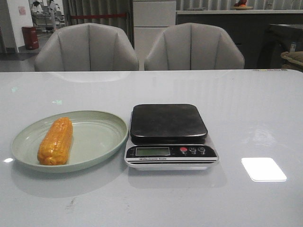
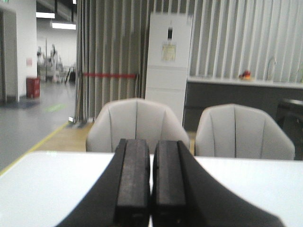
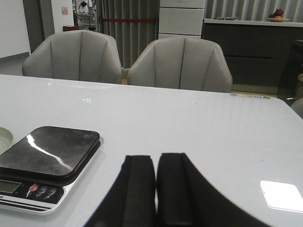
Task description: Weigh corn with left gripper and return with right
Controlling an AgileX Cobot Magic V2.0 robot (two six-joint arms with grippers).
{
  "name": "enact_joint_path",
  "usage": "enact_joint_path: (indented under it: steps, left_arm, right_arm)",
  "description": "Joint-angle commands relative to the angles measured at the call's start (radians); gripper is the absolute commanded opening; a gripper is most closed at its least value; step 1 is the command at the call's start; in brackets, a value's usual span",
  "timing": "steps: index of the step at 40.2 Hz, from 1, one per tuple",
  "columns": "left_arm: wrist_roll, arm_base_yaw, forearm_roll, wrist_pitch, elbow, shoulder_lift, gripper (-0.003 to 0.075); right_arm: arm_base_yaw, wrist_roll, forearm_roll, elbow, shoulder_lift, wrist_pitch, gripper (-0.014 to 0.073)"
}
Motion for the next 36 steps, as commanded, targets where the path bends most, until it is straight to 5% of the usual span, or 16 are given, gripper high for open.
enact_joint_path:
  steps: [1,19,30,36]
  left_arm:
    - [-0.014,-0.006,-0.003,-0.017,-0.052,0.065,0.0114]
    - [-0.014,-0.021,-0.016,0.074,-0.028,0.076,0.0148]
    - [-0.014,-0.086,-0.004,0.099,-0.034,0.116,0.0492]
    - [-0.014,-0.123,-0.006,0.13,-0.058,0.17,0.0587]
  right_arm:
    - [-0.005,-0.008,-0.01,0.005,-0.019,-0.076,0.0187]
    - [-0.005,-0.008,-0.01,0.005,-0.019,-0.076,0.0187]
    - [-0.005,-0.008,-0.01,0.005,-0.019,-0.076,0.0187]
    - [-0.005,-0.008,-0.01,0.005,-0.019,-0.076,0.0187]
